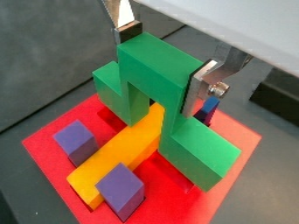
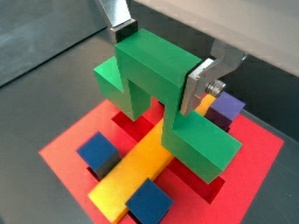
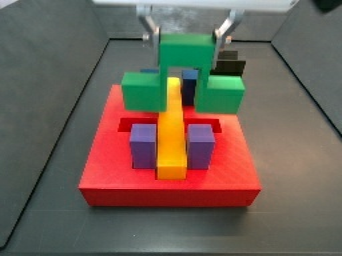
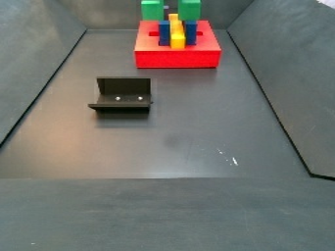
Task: Pick up the green object. Move up. Move to above the board. Insert the green object.
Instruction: Insert the green object.
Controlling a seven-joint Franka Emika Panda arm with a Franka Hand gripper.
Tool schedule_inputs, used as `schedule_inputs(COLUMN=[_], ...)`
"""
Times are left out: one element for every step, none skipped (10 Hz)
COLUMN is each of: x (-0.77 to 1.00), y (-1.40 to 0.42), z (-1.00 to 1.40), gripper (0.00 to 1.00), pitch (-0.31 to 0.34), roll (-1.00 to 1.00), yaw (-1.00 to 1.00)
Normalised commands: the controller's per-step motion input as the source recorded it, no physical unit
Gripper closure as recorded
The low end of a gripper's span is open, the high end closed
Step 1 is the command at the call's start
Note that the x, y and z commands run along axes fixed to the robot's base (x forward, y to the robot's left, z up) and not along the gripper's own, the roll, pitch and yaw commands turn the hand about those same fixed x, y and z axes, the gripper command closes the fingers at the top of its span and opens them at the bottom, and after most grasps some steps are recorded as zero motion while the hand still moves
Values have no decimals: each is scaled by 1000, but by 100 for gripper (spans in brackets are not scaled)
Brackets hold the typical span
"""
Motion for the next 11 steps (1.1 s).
schedule_inputs(x=[-69,-171,-123,-29,-120,-266,-277,-197,-149,0,9], y=[-20,0,71,91,51,0,0,0,0,0,0], z=[-377,-223,149,423,366,106,0,-163,-186,-134,-77], gripper=[100,100,100,100,100,100,100,100,100,100,100], pitch=[-121,-119,-90,-66,-56,-80,-79,-51,-40,-71,-101], roll=[-90,-119,-171,-199,-180,-137,-44,33,60,4,0], yaw=[51,0,0,0,0,0,0,0,3,54,94])
